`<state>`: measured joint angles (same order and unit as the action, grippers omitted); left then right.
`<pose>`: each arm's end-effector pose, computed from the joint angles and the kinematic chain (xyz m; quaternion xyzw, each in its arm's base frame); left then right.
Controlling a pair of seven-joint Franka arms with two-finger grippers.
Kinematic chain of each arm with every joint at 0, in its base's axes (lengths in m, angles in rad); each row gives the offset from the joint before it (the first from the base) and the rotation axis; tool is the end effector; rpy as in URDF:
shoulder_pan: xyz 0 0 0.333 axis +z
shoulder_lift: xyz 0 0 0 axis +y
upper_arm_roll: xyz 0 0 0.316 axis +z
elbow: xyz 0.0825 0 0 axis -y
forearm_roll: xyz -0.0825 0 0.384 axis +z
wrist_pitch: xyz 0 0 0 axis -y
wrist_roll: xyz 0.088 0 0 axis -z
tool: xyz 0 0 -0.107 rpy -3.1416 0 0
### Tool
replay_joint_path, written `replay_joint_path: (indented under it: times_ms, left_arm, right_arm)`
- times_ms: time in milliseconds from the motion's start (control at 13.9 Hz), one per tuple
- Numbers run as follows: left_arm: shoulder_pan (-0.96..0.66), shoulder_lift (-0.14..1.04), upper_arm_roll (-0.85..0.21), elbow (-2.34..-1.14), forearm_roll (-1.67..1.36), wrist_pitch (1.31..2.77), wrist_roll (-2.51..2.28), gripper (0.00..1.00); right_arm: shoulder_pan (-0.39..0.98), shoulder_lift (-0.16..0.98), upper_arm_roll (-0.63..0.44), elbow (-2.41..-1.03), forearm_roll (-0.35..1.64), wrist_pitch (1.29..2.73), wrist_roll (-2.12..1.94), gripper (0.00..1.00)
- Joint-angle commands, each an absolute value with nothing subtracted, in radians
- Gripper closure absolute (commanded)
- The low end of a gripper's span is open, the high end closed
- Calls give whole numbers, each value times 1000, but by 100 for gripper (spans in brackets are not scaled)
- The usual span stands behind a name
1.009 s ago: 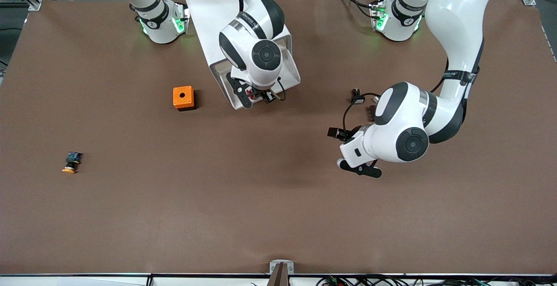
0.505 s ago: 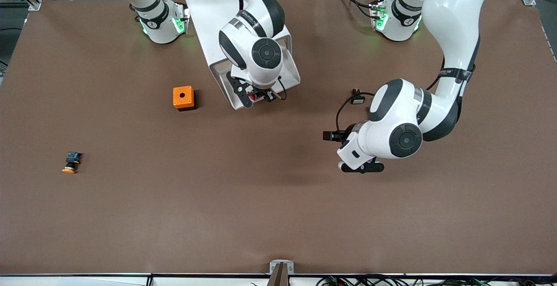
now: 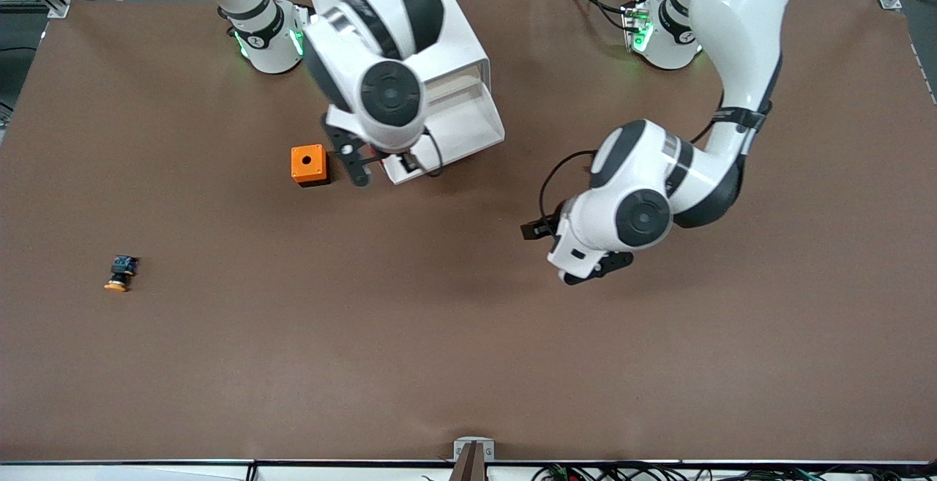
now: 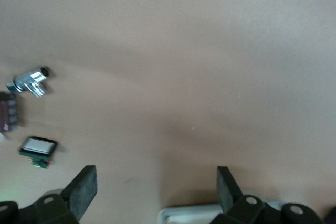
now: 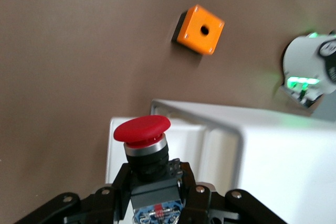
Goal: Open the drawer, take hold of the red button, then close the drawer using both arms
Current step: 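Lift the red button out with the right gripper while the left gripper nears the drawer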
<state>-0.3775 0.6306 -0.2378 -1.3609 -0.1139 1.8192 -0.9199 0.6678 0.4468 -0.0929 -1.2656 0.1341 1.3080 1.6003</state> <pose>0.5898 -0.3873 0.3487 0.9718 0.1843 -0.1424 0.0360 0.5226 0.3726 0.4782 0.8551 -0.4761 -0.1339 0.1554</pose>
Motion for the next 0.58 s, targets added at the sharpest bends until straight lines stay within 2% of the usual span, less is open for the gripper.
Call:
replay_joint_path:
  times_ms: [0,288,505]
  left_arm:
    - [-489,626,-233,-1382,-10,1928,-1139,0]
    - [-593,641,-230,-1462,69,2112,-1264,0]
    - [-650,649,-233,-1522,222,2200,-1411,0]
  right_arm:
    - [513,372,-86,-1241,146,1217,1348,76]
    - [266,325,-84,-1259,72,1193,776,76]
    - [146,331,-84,-1319,-29,1283,470,76]
